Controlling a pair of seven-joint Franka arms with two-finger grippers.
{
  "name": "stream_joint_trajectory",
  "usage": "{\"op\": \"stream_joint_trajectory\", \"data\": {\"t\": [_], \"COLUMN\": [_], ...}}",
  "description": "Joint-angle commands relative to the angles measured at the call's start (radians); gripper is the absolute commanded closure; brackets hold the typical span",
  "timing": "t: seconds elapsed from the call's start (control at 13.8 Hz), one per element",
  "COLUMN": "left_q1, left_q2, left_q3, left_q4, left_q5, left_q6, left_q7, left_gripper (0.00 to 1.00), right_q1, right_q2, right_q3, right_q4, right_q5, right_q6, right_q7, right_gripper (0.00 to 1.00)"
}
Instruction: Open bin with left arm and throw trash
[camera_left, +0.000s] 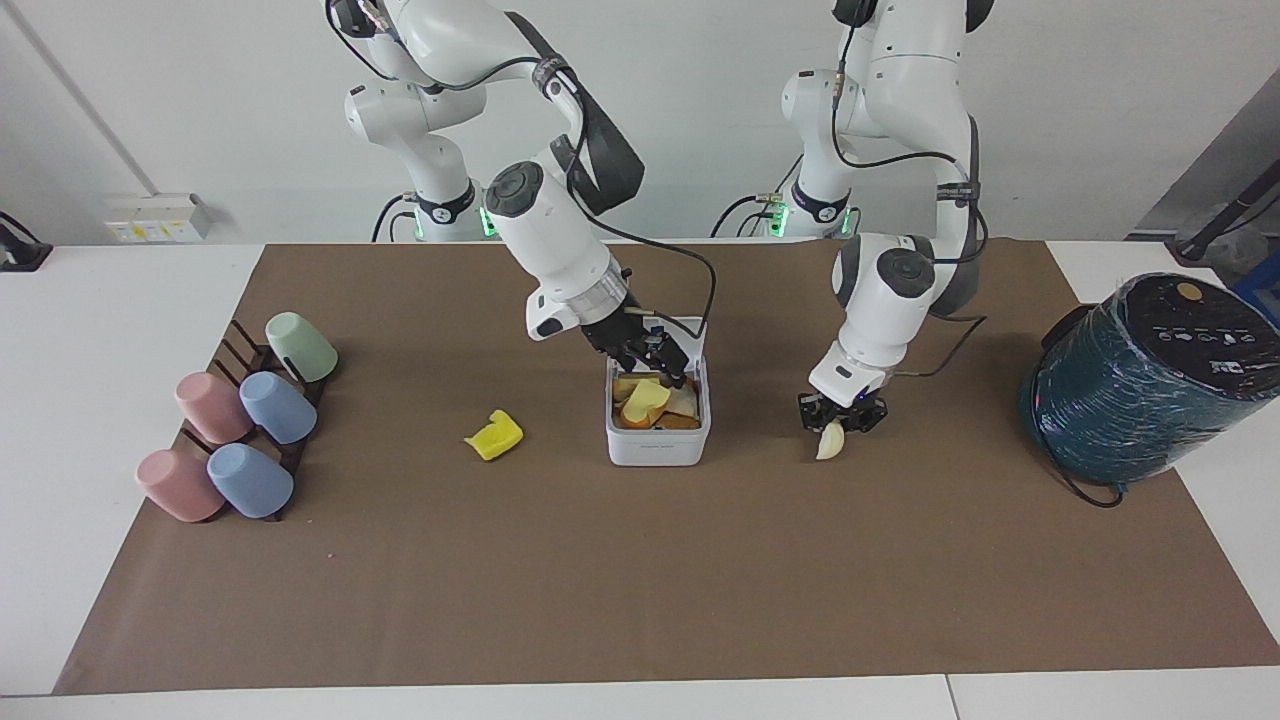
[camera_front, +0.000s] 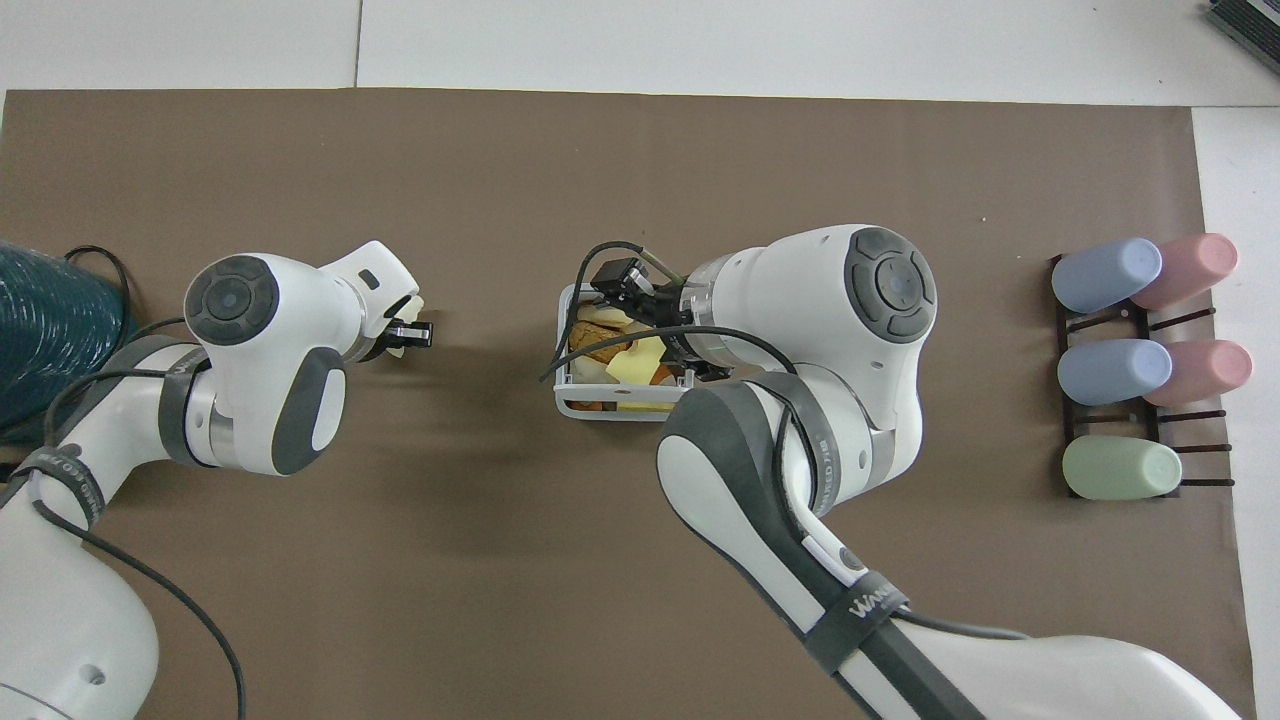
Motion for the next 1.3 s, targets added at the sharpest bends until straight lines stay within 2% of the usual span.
{"op": "stream_joint_trajectory", "data": {"t": [0.0, 0.14, 0.29, 0.58, 0.79, 0.94, 1.01, 1.08, 1.23], "left_q1": [0.007, -0.003, -0.023, -0.044, -0.046, -0.079, -0.082, -0.083, -0.086], "left_q2": [-0.033, -0.061, -0.066, -0.06, -0.049, -0.049, -0.049, -0.047, -0.038], "left_q3": [-0.015, -0.027, -0.052, -0.183, -0.246, -0.271, -0.271, -0.273, -0.276], "left_q4": [0.089, 0.091, 0.115, 0.187, 0.223, 0.22, 0.213, 0.212, 0.213], "left_q5": [0.014, 0.011, 0.007, 0.005, 0.003, 0.002, 0.002, 0.002, -0.042], "left_q6": [-0.127, -0.138, -0.145, -0.185, -0.201, -0.156, -0.136, -0.112, -0.086], "left_q7": [0.007, 0.01, 0.012, 0.004, 0.0, -0.011, -0.008, -0.007, -0.014], "left_gripper": [1.0, 1.0, 1.0, 1.0, 1.0, 1.0, 0.72, 0.01, 0.0], "right_q1": [-0.088, -0.166, -0.237, -0.28, -0.306, -0.294, -0.292, -0.294, -0.297], "right_q2": [-0.051, -0.067, -0.076, -0.05, -0.019, -0.018, -0.018, -0.013, -0.01], "right_q3": [-0.005, -0.006, -0.005, -0.008, -0.006, -0.005, -0.005, -0.005, -0.005], "right_q4": [0.001, -0.007, -0.063, -0.169, -0.246, -0.294, -0.307, -0.318, -0.337], "right_q5": [-0.149, -0.168, -0.168, -0.171, -0.174, -0.171, -0.171, -0.171, -0.171], "right_q6": [-0.031, -0.074, -0.073, 0.008, 0.109, 0.14, 0.146, 0.15, 0.15], "right_q7": [-0.127, -0.348, -0.682, -1.287, -1.526, -1.52, -1.484, -1.473, -1.463], "right_gripper": [0.0, 0.0, 0.0, 0.0, 0.0, 0.0, 0.0, 0.0, 0.0]}}
